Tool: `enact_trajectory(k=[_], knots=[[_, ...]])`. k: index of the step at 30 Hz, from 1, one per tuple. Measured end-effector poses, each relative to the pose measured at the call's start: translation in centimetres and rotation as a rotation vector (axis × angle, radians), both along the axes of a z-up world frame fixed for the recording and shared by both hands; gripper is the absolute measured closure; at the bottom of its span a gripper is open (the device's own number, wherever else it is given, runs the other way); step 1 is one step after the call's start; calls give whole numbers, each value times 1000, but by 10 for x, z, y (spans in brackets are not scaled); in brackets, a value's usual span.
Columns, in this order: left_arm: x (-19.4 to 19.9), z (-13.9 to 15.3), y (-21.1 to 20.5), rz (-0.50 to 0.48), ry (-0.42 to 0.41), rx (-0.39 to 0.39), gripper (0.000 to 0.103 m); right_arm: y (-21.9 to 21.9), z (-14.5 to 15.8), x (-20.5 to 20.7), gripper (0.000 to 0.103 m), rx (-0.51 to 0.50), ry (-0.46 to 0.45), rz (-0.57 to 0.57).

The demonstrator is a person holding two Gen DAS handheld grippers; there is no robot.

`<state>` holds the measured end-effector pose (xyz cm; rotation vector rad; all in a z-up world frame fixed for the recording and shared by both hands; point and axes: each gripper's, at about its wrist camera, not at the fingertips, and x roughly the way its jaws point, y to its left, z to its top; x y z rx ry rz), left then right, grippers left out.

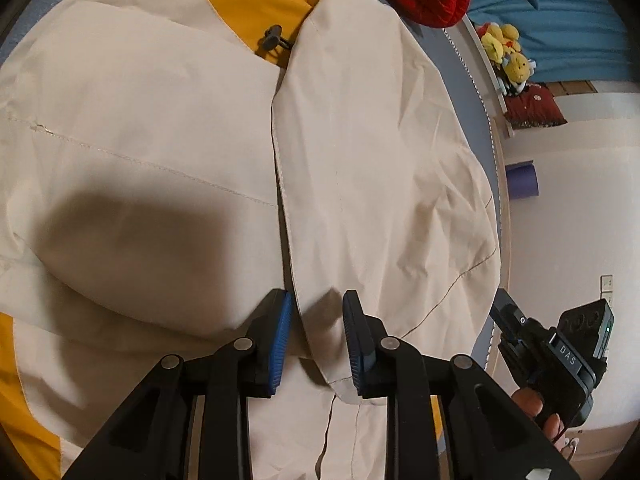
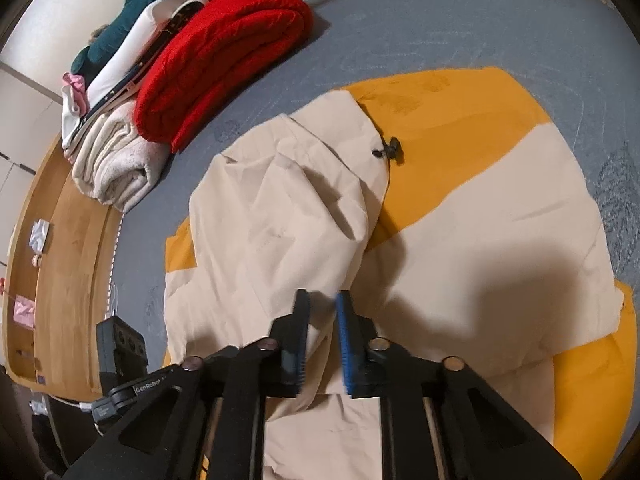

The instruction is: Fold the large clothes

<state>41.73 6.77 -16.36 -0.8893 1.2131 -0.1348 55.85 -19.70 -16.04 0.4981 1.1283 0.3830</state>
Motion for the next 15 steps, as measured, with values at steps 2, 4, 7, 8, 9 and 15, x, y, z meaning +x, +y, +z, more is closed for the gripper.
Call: enact_trajectory(k=[2, 4, 7, 8, 9, 15], knots=[[0, 8, 5, 27, -25, 21, 100, -1, 3, -1, 101, 16, -14, 0], [2, 23, 9, 47, -83, 23, 101, -6, 11, -2, 102, 41, -49, -23], [1, 55, 14, 44, -209, 45, 101, -11, 26, -4, 103, 88, -112, -39], [1, 65, 15, 39, -242, 67, 101, -11, 29, -4, 103, 89, -125, -38], [0, 69, 16, 37, -257, 83, 101, -10, 31, -4, 103, 82, -128, -34], [4, 32, 25, 58, -100, 51, 79, -10, 0, 5, 71, 26, 29, -80]])
